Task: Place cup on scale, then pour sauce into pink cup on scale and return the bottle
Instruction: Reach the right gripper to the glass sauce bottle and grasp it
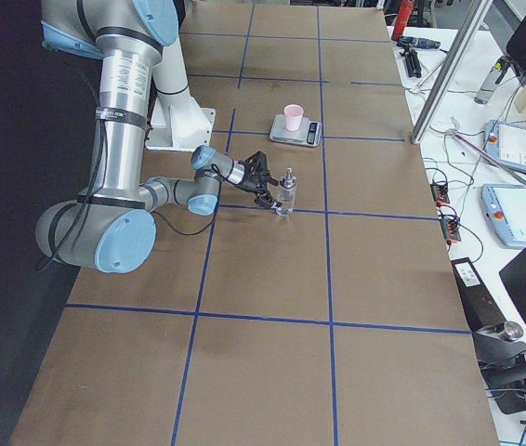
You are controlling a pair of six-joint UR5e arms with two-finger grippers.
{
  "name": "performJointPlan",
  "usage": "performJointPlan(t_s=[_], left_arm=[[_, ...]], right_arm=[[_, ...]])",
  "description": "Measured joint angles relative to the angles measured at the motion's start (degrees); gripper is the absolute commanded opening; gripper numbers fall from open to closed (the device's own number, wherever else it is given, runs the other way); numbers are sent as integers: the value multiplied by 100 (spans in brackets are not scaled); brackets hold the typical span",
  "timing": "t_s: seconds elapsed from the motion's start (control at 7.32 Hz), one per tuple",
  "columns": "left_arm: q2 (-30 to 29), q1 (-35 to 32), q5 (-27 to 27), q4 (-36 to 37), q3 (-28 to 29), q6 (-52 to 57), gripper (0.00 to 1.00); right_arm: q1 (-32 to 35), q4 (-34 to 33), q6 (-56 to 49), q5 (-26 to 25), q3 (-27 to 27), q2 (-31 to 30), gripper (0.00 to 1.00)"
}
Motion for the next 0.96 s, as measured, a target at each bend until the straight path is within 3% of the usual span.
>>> performJointPlan(t_s=[0.96], left_arm=[[0,0,-4,-7,6,0,100]], right_arm=[[28,10,-502,9,-204,347,100]])
